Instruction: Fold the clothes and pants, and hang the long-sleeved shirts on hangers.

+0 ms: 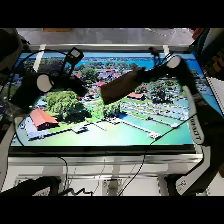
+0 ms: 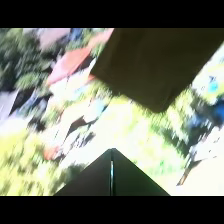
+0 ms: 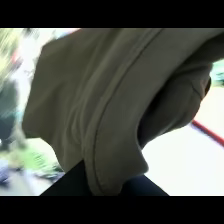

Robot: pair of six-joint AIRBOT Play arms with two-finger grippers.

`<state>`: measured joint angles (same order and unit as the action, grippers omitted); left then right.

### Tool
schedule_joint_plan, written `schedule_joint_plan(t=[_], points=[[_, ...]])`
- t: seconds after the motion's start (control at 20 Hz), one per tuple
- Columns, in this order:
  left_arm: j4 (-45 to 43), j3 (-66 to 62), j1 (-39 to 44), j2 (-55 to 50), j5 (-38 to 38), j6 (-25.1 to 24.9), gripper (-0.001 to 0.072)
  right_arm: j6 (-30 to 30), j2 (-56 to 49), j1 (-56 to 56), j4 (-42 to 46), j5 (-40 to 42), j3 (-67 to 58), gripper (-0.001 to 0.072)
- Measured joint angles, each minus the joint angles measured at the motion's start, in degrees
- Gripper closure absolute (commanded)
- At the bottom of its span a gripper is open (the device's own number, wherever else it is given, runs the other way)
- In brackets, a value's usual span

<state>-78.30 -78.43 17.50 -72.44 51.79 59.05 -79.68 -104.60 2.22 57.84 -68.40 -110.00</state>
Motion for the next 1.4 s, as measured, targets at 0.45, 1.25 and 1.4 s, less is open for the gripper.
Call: schedule_joint_plan(t=[0.45, 1.25, 1.4], points=[[-11.91, 0.0, -7.04, 12.24, 16.5, 9.66, 0.0694, -11.63, 19.93, -25.79, 22.88, -18.32, -1.36, 0.07], [-12.98, -0.02, -8.66, 15.28, 18.34, 10.64, 0.0693, -18.36, 25.64, -58.27, 40.65, -36.57, 0.98, 0.0699], [-12.98, 0.0, -8.66, 15.28, 18.36, 10.67, 0.0693, -16.57, 25.66, -59.93, 42.29, -36.76, 5.2, 0.0407]])
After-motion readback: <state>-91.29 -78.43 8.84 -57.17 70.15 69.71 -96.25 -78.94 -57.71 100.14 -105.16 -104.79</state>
